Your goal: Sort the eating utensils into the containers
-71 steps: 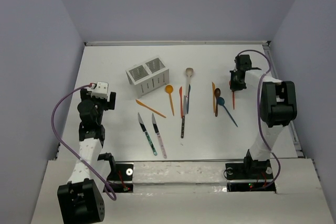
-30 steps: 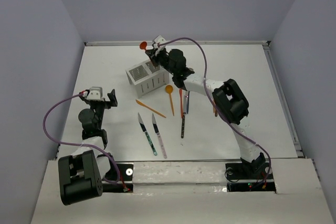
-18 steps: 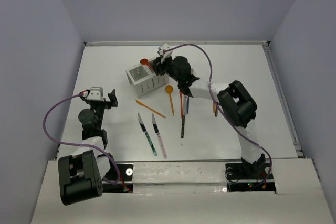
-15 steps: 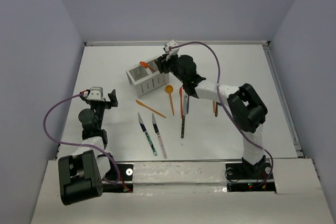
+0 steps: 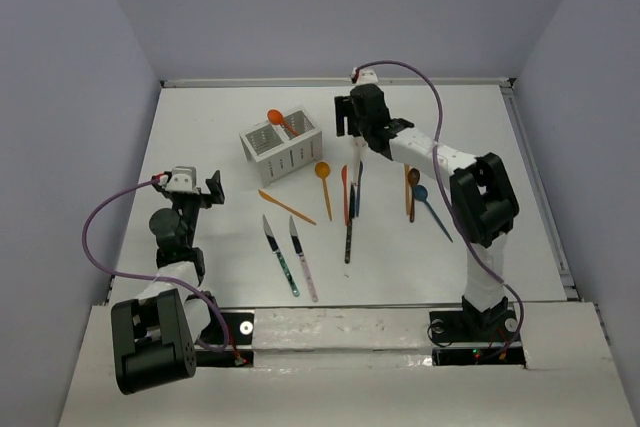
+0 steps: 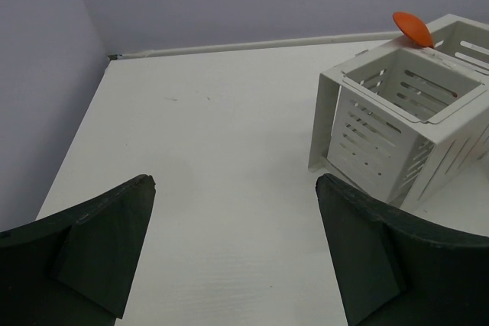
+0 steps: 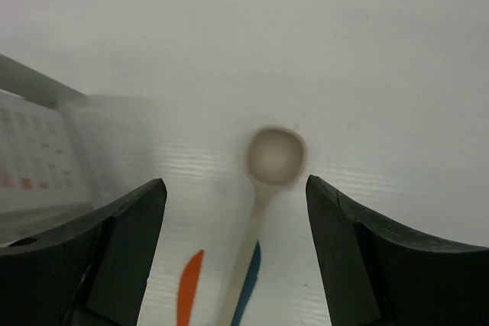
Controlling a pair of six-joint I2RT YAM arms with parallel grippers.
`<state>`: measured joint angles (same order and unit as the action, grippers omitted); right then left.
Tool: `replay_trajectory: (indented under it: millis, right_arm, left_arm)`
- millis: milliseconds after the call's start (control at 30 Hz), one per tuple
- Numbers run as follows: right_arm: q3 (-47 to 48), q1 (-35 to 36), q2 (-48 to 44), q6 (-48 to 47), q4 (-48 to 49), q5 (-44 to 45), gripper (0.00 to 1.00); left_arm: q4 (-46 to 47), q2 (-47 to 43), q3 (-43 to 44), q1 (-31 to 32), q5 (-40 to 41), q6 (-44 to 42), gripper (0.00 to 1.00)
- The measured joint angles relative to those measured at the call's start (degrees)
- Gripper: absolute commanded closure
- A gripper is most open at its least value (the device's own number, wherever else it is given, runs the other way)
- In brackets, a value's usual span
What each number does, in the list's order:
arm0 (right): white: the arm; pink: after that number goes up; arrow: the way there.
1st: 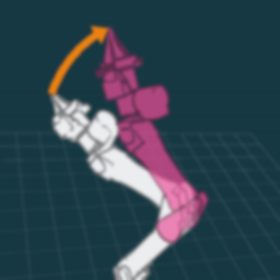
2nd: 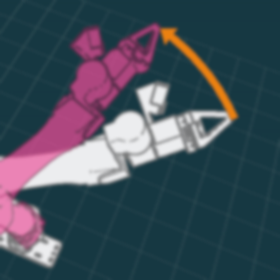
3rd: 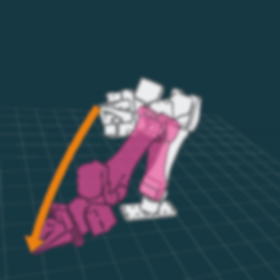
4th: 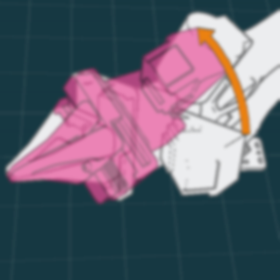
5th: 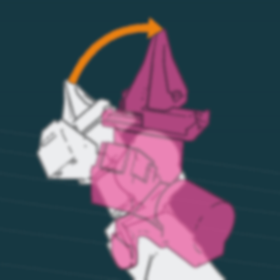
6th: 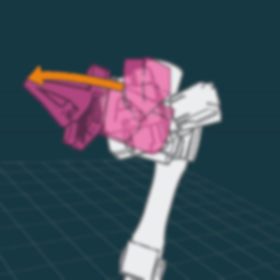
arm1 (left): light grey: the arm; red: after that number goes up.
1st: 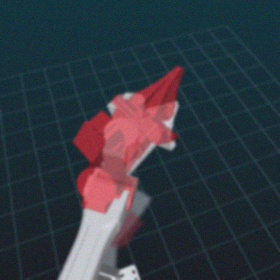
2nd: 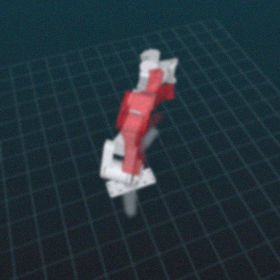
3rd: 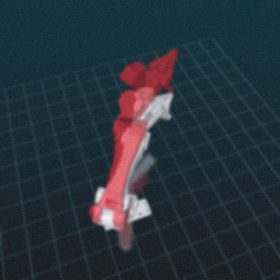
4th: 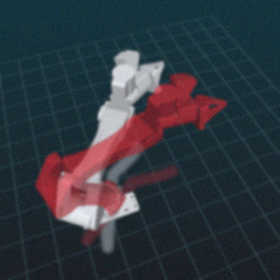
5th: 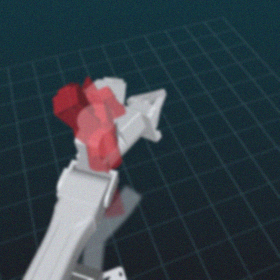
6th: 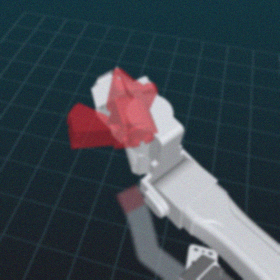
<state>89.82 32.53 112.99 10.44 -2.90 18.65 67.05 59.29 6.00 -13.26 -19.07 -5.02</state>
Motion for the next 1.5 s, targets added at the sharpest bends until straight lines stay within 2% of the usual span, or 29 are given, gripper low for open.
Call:
replay_trajectory:
  millis: [200, 400, 433, 533, 700, 767, 800, 833, 1133, 1200, 1300, 1400, 1500]
  right_arm:
    - [1.55, -3.19, 9.18, 3.56, -11.82, 1.09, 0.26]
    - [2.29, -2.43, 10.29, 5.09, -14.88, 0.66, 0.39]
    - [2.71, -2.38, 10.47, 5.31, -14.86, 0.42, 0.42]
    - [3.5, -2.34, 11.15, 5.84, -14.8, 0.11, 0.61]
    - [3.52, -2.36, 12.11, 6.14, -14.95, -0.15, 0.71]
    - [3.52, -2.45, 12.31, 6.23, -15.15, -0.2, 0.8]
    - [3.52, -2.49, 12.31, 6.21, -15.21, -0.2, 0.86]
    - [3.58, -2.54, 12.31, 6.34, -15.19, -0.2, 1.0]
    - [4.48, -2.56, 11.58, 3.34, -15.45, -0.33, 1.0]
    - [3.34, -2.56, 8.98, 1.05, -13.51, -1.31, 1.0]
    - [-2.36, -2.45, 0.74, -2.75, -5.27, -4.02, 1.0]
    - [-7.21, -1.49, -8.07, -7.96, 8.39, -7.39, 1.0]
    - [-8.39, 1.31, -12.02, -13.62, 24.9, -11.17, 1.0]
  left_arm:
    - [0.02, 0.0, 0.0, 0.0, -0.04, -0.04, 0.01]
    - [0.02, 0.0, 0.0, 0.0, -0.11, -0.04, 0.01]
    - [0.02, 0.0, 0.0, 0.0, -0.15, -0.04, 0.01]
    - [0.02, 0.0, 0.0, 0.0, -0.24, -0.07, 0.01]
    - [0.02, 0.0, 0.0, 0.0, -0.26, -0.04, 0.01]
    - [0.02, 0.0, 0.0, 0.0, -0.24, -0.04, 0.01]
    - [0.02, 0.0, -0.02, 0.0, -0.24, -0.04, 0.01]
    - [0.02, 0.0, -0.02, 0.0, -0.24, -0.04, 0.01]
    - [2.8, -2.97, -2.93, 0.0, 1.01, 0.76, 0.01]
    - [3.85, -3.91, -2.97, 0.0, 1.64, 1.14, 0.01]
    - [5.01, -4.31, -2.99, 0.0, 2.75, 1.97, 0.01]
    - [5.18, -4.04, -2.99, 0.0, 3.98, 2.69, 0.01]
    - [5.55, -2.47, -2.99, 0.0, 4.52, 3.41, 0.01]
